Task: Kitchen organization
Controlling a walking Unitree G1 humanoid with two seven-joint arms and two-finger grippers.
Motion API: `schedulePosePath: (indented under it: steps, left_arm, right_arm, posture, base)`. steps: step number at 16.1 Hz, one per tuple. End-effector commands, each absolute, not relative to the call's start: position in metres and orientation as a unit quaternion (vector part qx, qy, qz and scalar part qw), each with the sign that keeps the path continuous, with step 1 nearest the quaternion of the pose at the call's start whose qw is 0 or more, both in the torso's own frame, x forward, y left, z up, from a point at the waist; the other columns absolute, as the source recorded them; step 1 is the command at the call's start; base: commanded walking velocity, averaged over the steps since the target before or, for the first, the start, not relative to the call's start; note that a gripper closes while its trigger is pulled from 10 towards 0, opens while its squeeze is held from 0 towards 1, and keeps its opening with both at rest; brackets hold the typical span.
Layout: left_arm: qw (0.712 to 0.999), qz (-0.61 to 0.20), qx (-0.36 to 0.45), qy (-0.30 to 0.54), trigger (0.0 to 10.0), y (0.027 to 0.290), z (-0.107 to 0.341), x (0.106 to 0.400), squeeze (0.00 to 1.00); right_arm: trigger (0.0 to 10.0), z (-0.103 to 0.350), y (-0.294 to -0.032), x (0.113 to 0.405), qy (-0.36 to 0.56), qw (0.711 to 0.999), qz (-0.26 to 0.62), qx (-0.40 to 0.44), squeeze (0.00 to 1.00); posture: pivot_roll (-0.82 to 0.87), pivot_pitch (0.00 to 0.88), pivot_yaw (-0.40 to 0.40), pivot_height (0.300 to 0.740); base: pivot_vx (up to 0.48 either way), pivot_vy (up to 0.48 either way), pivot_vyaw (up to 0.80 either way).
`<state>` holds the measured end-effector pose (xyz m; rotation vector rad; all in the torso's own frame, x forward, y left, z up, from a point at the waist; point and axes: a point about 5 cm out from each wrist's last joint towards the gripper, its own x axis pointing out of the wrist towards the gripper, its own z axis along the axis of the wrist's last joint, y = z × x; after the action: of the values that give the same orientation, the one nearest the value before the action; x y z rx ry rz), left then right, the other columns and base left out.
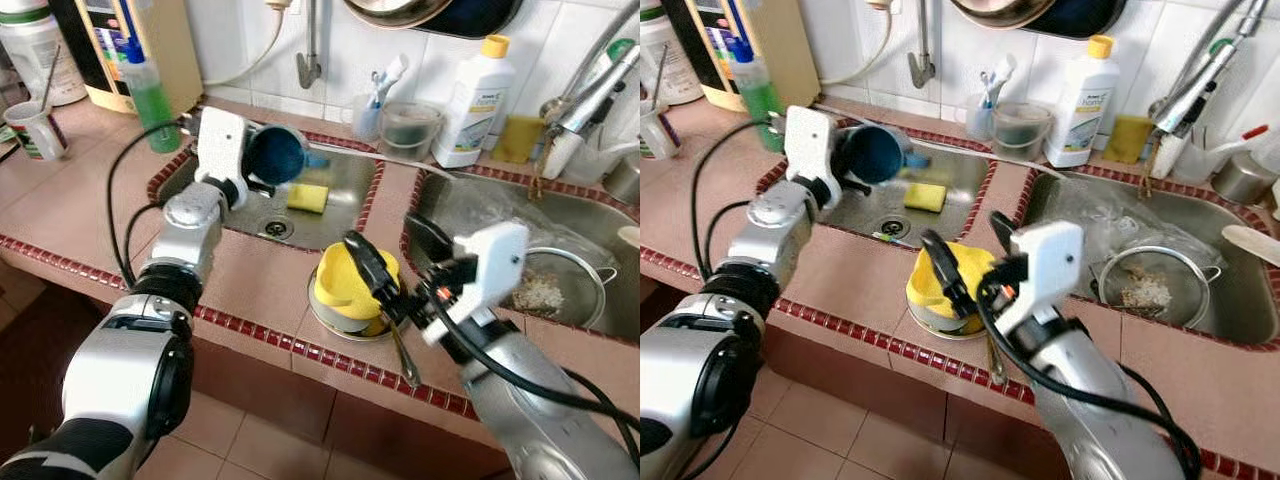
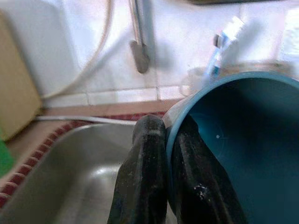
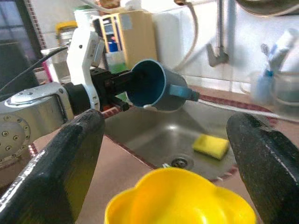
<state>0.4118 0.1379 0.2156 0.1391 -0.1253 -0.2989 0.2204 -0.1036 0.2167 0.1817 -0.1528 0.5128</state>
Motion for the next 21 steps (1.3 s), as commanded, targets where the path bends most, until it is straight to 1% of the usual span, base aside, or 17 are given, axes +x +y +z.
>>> schedulePosePath:
  steps: [1, 7, 12, 14, 16, 21]
  left_arm:
    - [0.980, -0.166, 0.070, -0.079, 10.0, 0.131, 0.228, 0.414, 0.00]
    - [0.978, -0.185, 0.080, -0.058, 10.0, 0.123, 0.227, 0.416, 0.00]
    - [0.975, -0.198, 0.094, -0.042, 10.0, 0.120, 0.223, 0.416, 0.00]
    - [0.976, -0.197, 0.086, -0.039, 10.0, 0.117, 0.223, 0.416, 0.00]
    - [0.978, -0.186, 0.088, -0.034, 10.0, 0.115, 0.223, 0.417, 0.00]
    - [0.981, -0.165, 0.103, -0.015, 10.0, 0.127, 0.221, 0.419, 0.00]
  right_arm:
    - [10.0, 0.221, -0.103, 0.215, -0.079, 0.960, 0.251, 0.095, 0.00]
    - [10.0, 0.220, -0.096, 0.189, -0.057, 0.962, 0.240, 0.120, 0.00]
    - [10.0, 0.227, -0.104, 0.172, -0.056, 0.967, 0.211, 0.128, 0.00]
    - [10.0, 0.226, -0.106, 0.170, -0.054, 0.970, 0.203, 0.126, 0.00]
    - [10.0, 0.226, -0.102, 0.169, -0.050, 0.969, 0.204, 0.130, 0.00]
    - [10.0, 0.226, -0.102, 0.168, -0.050, 0.970, 0.197, 0.133, 0.00]
  posture:
    - [-0.22, 0.110, 0.034, 0.740]
    - [-0.26, 0.186, 0.057, 0.740]
    - [-0.31, 0.224, 0.075, 0.740]
    - [-0.32, 0.232, 0.076, 0.740]
    - [-0.34, 0.240, 0.083, 0.740]
    - [-0.34, 0.241, 0.094, 0.740]
  base:
    - [0.000, 0.000, 0.00]
    - [0.000, 0.000, 0.00]
    - [0.000, 0.000, 0.00]
    - [0.000, 0.000, 0.00]
    - [0.000, 0.000, 0.00]
    - [0.000, 0.000, 0.00]
